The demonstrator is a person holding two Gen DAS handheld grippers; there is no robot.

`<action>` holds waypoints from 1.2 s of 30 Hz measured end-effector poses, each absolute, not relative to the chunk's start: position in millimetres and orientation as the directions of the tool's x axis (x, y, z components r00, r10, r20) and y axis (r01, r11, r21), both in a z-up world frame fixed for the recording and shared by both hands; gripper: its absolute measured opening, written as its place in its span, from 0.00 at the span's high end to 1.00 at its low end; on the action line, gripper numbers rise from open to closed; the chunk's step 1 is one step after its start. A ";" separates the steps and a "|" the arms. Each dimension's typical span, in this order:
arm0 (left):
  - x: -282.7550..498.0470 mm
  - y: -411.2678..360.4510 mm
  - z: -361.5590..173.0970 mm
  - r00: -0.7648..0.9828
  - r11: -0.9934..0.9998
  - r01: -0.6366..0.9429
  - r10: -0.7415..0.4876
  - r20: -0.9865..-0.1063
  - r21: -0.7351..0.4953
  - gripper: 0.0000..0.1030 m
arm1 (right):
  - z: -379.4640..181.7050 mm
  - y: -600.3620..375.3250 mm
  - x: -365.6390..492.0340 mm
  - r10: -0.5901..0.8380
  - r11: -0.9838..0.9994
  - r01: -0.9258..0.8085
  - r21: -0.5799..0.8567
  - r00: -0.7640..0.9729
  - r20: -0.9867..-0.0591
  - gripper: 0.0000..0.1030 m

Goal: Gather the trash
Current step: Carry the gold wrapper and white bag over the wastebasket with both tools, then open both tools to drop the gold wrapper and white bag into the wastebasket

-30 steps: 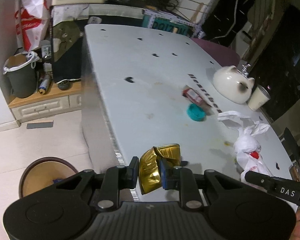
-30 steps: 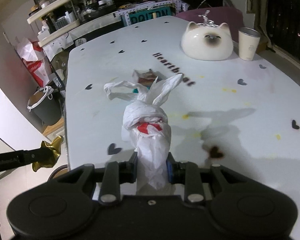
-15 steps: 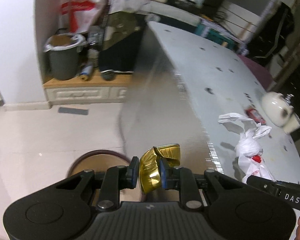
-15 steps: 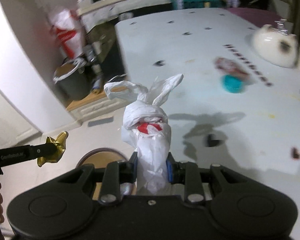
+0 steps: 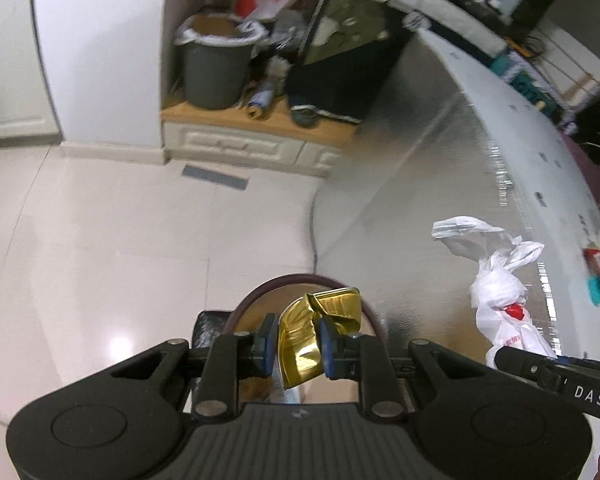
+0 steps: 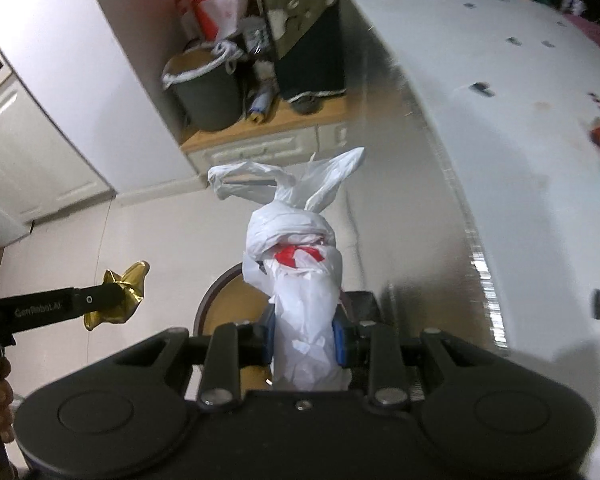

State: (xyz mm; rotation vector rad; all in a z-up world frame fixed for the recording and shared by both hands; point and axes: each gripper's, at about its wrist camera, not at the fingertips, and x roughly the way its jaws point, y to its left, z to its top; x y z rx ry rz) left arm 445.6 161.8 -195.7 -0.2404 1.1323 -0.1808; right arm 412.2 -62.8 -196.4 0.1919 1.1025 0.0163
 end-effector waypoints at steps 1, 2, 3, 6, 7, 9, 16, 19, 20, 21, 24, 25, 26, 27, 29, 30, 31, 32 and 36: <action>447.6 166.5 -201.0 0.405 0.960 0.011 -0.259 -0.877 -0.278 0.78 | -201.6 -58.7 416.5 0.112 0.984 0.074 0.161 0.441 -0.890 0.73; 449.2 169.6 -205.7 0.396 0.961 0.003 -0.256 -0.882 -0.277 0.78 | -206.7 -55.1 420.3 0.115 0.985 0.068 0.159 0.429 -0.896 0.73; 450.6 172.3 -209.7 0.387 0.961 -0.005 -0.254 -0.886 -0.277 0.78 | -211.7 -51.4 424.2 0.119 0.985 0.066 0.160 0.417 -0.901 0.73; 453.6 178.5 -223.0 0.355 0.959 -0.025 -0.256 -0.899 -0.283 0.78 | -230.3 -43.6 435.4 0.125 0.984 0.070 0.163 0.376 -0.918 0.72; 454.8 179.5 -228.0 0.341 0.957 -0.032 -0.260 -0.904 -0.287 0.78 | -236.9 -42.0 439.3 0.128 0.984 0.070 0.164 0.359 -0.924 0.72; 457.0 179.8 -236.0 0.319 0.955 -0.042 -0.265 -0.910 -0.293 0.78 | -255.1 -39.2 445.9 0.148 0.980 0.082 0.181 0.309 -0.939 0.72; 470.3 176.8 -261.8 0.265 0.951 -0.070 -0.273 -0.925 -0.301 0.78 | -309.1 -34.5 463.7 0.165 0.974 0.121 0.194 0.213 -0.963 0.67; 477.3 171.0 -273.0 0.245 0.951 -0.073 -0.276 -0.929 -0.301 0.78 | -327.6 -36.7 466.3 0.154 0.976 0.121 0.182 0.209 -0.966 0.51; 479.4 168.1 -276.6 0.238 0.951 -0.072 -0.277 -0.931 -0.301 0.78 | -332.8 -36.9 467.0 0.156 0.977 0.116 0.181 0.199 -0.968 0.47; 480.8 165.9 -279.5 0.231 0.951 -0.071 -0.278 -0.932 -0.301 0.78 | -335.8 -37.8 467.5 0.153 0.978 0.111 0.177 0.192 -0.969 0.43; 486.6 157.4 -288.6 0.210 0.951 -0.068 -0.281 -0.936 -0.301 0.78 | -338.4 -41.3 466.5 0.137 0.982 0.106 0.157 0.177 -0.975 0.40; 488.0 154.5 -292.2 0.203 0.952 -0.066 -0.282 -0.938 -0.300 0.78 | -339.1 -43.7 464.9 0.140 0.981 0.108 0.160 0.173 -0.975 0.38; 488.7 151.4 -295.4 0.196 0.952 -0.065 -0.283 -0.939 -0.300 0.78 | -340.0 -46.5 463.4 0.146 0.980 0.111 0.166 0.169 -0.975 0.38; 489.1 148.4 -298.6 0.188 0.952 -0.062 -0.283 -0.941 -0.299 0.78 | -339.9 -48.8 462.2 0.150 0.979 0.114 0.171 0.166 -0.975 0.37; 489.7 141.9 -306.3 0.167 0.954 -0.061 -0.280 -0.945 -0.294 0.77 | -340.6 -54.0 461.8 0.157 0.977 0.120 0.176 0.159 -0.975 0.37; 490.6 139.4 -311.1 0.152 0.956 -0.065 -0.276 -0.949 -0.288 0.77 | -340.1 -56.7 460.4 0.159 0.976 0.122 0.179 0.156 -0.975 0.37; 491.4 137.5 -316.8 0.138 0.958 -0.070 -0.266 -0.954 -0.278 0.75 | -340.4 -58.4 460.0 0.160 0.976 0.123 0.179 0.154 -0.975 0.36; 491.7 135.5 -322.3 0.117 0.960 -0.074 -0.260 -0.958 -0.270 0.72 | -339.9 -60.7 458.7 0.161 0.976 0.124 0.180 0.152 -0.975 0.36; 484.9 133.4 -341.0 0.039 0.969 -0.081 -0.230 -0.972 -0.233 0.39 | -340.1 -66.3 457.4 0.171 0.974 0.126 0.189 0.143 -0.975 0.33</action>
